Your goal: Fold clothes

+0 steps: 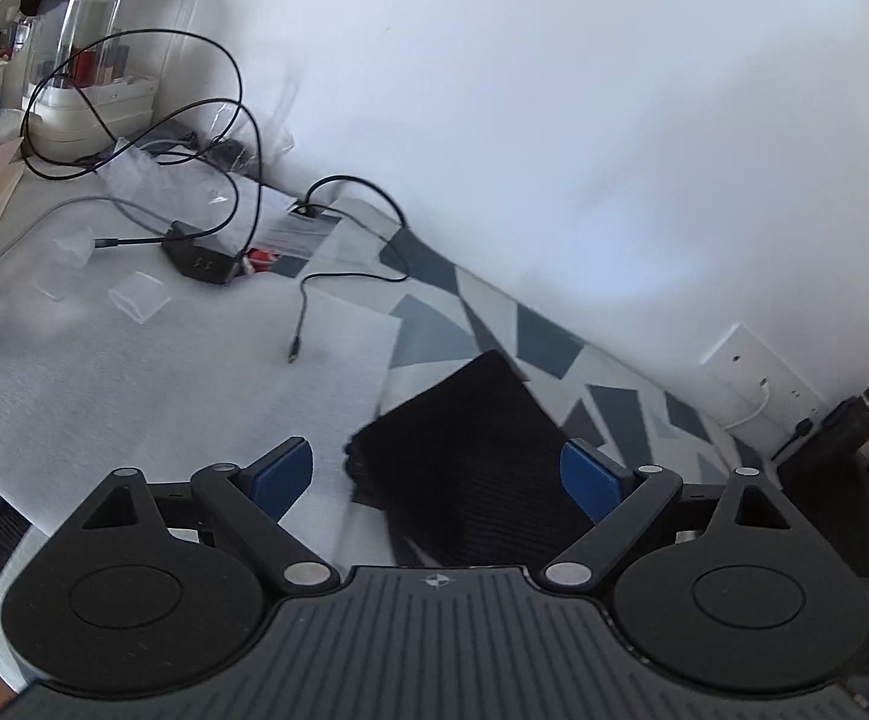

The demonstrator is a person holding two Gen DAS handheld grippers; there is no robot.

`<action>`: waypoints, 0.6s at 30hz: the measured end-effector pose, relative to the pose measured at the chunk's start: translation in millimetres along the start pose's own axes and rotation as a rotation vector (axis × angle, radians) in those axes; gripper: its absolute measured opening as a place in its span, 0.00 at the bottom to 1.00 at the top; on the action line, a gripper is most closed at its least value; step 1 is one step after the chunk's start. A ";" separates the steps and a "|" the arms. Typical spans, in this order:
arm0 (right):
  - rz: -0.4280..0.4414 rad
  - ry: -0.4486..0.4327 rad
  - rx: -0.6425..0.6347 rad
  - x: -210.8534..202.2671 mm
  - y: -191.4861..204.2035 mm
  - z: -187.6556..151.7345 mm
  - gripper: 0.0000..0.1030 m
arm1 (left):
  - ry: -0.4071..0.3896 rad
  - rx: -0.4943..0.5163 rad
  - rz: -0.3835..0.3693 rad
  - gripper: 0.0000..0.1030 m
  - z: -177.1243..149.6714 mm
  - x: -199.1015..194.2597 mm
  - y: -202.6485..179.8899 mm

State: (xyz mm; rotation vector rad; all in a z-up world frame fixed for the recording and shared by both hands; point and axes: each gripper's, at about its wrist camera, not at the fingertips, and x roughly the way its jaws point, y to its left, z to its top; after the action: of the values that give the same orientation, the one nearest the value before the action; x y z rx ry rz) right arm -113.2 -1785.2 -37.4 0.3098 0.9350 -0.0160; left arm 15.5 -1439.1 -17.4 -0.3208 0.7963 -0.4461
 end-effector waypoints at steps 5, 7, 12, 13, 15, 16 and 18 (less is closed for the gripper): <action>-0.013 -0.013 0.132 -7.8 -15.7 -3.4 0.31 | 0.104 -0.034 -0.031 0.89 2.0 34.7 26.7; -0.049 -0.057 0.145 -16.1 -18.4 -8.8 0.27 | 0.145 -0.032 -0.047 0.88 1.8 54.9 28.1; -0.147 -0.139 0.278 -44.3 -43.4 -28.7 0.08 | 0.226 0.044 -0.028 0.87 -0.4 111.3 14.2; -0.172 -0.160 0.322 -53.8 -51.7 -34.7 0.15 | 0.252 0.044 -0.021 0.87 -1.6 120.9 12.3; -0.237 -0.216 0.426 -74.6 -73.2 -49.0 0.35 | 0.286 0.031 -0.020 0.87 -6.3 131.5 8.8; -0.275 -0.238 0.471 -84.8 -83.2 -57.3 0.40 | 0.302 0.024 -0.019 0.87 -8.7 136.4 7.1; -0.334 -0.259 0.550 -99.0 -102.5 -72.8 0.41 | 0.311 0.064 0.000 0.91 -11.9 138.2 -1.8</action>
State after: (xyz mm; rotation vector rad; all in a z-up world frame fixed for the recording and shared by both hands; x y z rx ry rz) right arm -244.8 -1875.5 -25.3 0.6395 0.7020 -0.6154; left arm 91.1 -1510.7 -109.0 -0.1939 1.0819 -0.5279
